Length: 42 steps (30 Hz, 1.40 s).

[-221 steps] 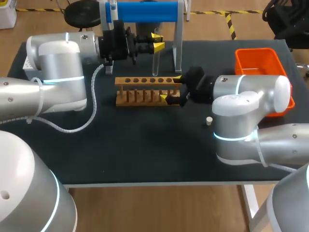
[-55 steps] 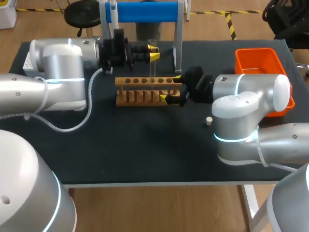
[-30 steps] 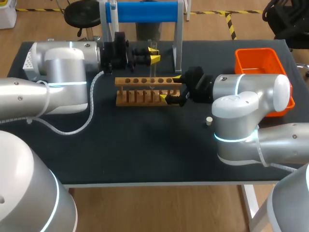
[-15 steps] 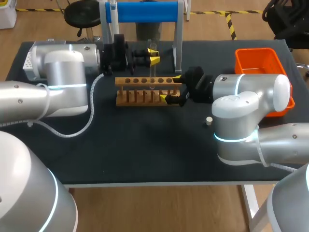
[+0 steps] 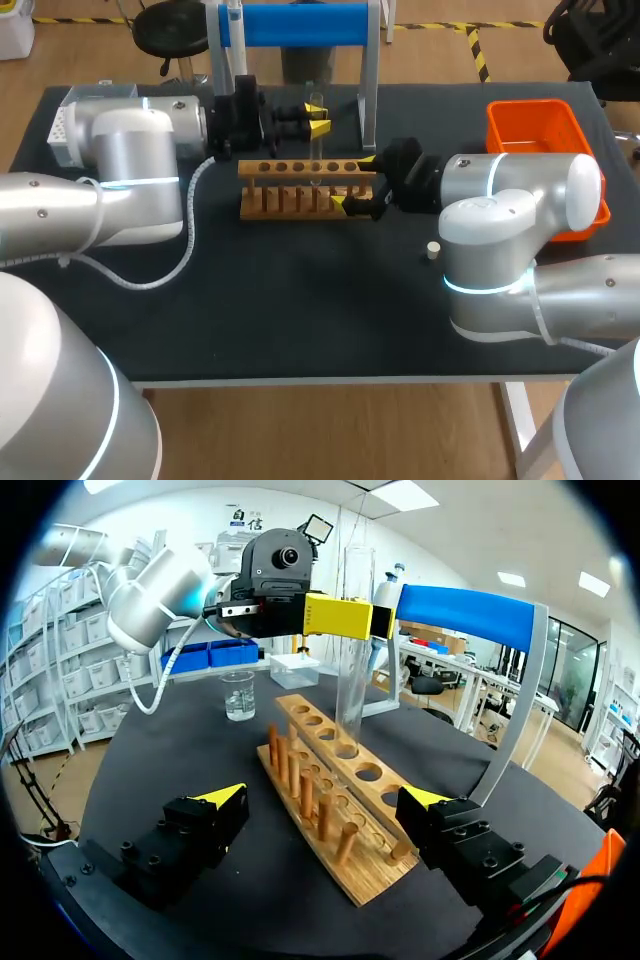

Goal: Invert the test tube, pick up the pipette, mount the tip to pipette, aspirate from beaker and dispense into the tube, eject the tip, return the pipette, and cap with the stopper.

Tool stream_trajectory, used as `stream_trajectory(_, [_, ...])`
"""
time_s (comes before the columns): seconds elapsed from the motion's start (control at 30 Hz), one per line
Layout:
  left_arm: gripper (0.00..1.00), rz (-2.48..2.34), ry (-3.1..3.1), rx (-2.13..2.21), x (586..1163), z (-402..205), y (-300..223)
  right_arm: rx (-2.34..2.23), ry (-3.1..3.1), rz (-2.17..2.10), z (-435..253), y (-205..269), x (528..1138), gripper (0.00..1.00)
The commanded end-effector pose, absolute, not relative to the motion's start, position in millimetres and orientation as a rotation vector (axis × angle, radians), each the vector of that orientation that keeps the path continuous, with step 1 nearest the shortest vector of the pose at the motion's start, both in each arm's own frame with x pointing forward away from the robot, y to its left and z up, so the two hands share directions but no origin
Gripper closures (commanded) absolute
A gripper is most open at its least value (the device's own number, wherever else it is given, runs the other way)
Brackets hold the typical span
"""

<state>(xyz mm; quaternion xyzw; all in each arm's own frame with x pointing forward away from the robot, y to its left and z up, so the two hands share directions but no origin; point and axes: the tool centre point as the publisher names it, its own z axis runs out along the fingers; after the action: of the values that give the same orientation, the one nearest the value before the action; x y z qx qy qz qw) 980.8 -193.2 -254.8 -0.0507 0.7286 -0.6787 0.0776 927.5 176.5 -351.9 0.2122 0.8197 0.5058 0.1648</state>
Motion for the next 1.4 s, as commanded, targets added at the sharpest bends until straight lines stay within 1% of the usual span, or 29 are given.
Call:
stream_trajectory(0.03, [1.0,-2.034,2.176,-0.157,978.7,-257.2,-193.5,0.603,2.342,1.441,-351.1,175.7,927.8,0.0])
stream_trajectory(1.4, [1.0,-2.077,2.161,-0.178,983.0,-272.9,-191.6,0.603,2.342,1.441,-351.1,175.7,927.8,0.0])
